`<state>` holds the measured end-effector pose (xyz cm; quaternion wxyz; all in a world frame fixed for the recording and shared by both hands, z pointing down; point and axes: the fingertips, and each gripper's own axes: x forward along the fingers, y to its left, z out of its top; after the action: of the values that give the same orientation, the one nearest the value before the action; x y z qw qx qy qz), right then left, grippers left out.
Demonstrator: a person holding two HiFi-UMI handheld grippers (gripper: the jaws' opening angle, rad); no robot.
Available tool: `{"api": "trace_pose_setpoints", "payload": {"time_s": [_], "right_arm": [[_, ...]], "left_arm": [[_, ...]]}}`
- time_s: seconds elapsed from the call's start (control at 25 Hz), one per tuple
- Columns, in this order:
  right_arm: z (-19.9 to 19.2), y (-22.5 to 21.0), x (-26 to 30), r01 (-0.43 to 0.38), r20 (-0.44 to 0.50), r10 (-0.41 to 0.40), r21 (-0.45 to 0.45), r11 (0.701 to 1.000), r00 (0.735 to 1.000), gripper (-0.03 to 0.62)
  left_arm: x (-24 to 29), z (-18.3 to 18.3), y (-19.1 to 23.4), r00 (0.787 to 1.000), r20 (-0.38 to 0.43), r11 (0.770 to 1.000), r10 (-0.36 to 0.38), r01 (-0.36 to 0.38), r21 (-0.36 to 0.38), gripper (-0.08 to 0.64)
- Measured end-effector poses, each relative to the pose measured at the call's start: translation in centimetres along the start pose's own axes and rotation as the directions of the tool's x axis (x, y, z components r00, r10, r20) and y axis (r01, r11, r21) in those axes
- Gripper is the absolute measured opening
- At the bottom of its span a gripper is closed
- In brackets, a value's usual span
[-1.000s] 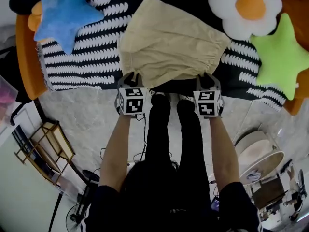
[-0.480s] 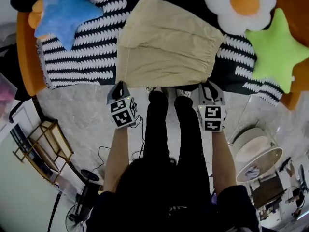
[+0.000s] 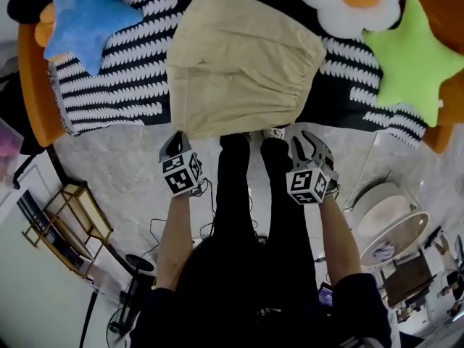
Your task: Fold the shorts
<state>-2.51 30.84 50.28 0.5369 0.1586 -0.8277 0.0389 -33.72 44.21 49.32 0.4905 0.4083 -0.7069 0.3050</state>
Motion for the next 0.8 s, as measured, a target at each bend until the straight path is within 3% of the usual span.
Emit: {"api": "trace_pose_setpoints", "payload": {"time_s": [0.08, 0.2, 0.28, 0.44, 0.6, 0.8], "right_arm": [[2.1, 1.5, 0.3, 0.006, 0.060, 0.005, -0.180, 0.984, 0.998, 0.181], [2.7, 3.1, 2.7, 0.013, 0.051, 0.006, -0.362, 0.932, 0.999, 0.196], [2.1, 3.1, 4.9, 0.007, -0.007, -0.010, -0.377, 0.926, 1.000, 0.244], [2.8, 1.4, 7.3, -0.053, -0.081, 0.022, -0.396, 0.917, 0.996, 0.262], [3.7, 0.4, 7.4, -0.167, -0.100, 0.139, -0.396, 0.903, 0.985, 0.222], [4.4, -0.8, 6.4, -0.201, -0.050, 0.195, -0.319, 0.926, 0.979, 0.141]], "left_arm": [[-0.4, 0.4, 0.1, 1.000, 0.009, 1.000, 0.001, -0.001, -0.018, 0.020], [-0.8, 1.4, 0.7, 0.999, 0.034, 0.999, 0.000, 0.002, -0.051, 0.020], [-0.9, 2.2, 1.2, 0.999, 0.046, 0.999, -0.003, 0.004, -0.037, 0.020], [-0.6, 3.8, 1.2, 0.998, 0.057, 0.998, -0.026, 0.023, 0.052, 0.020], [-0.5, 5.5, 1.8, 0.996, 0.081, 0.997, -0.041, 0.036, 0.062, 0.020], [-1.0, 6.6, 1.6, 0.992, 0.108, 0.995, -0.062, 0.053, 0.085, 0.020]]}}
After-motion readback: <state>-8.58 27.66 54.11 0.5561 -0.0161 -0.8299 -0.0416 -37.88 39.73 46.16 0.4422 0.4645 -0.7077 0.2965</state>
